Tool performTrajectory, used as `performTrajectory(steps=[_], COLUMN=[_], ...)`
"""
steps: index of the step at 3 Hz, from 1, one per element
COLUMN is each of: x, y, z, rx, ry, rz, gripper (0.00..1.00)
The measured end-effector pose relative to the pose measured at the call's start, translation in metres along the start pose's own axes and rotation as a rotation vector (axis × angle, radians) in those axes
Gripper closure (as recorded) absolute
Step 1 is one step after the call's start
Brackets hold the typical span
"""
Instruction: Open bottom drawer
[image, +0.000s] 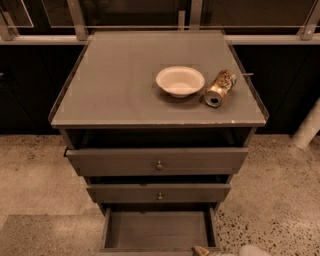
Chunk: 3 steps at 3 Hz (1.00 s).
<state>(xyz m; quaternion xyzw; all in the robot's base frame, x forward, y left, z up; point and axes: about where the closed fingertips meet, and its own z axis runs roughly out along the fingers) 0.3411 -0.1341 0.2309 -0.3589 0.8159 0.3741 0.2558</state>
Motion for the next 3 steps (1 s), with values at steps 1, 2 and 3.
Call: performTrajectory(steps=[1, 2, 3], x=[-0.0303, -0.0361, -0.0356], y=[0.0078, 0.0116, 0.0115], z=[-0.0318, -0.0405, -0.0391], rx=[0.11, 0.14, 0.135], ry=[-0.021, -0.006, -0.008], rz=[-0.12, -0.139, -0.136], gripper=[0.0, 0.0, 0.0])
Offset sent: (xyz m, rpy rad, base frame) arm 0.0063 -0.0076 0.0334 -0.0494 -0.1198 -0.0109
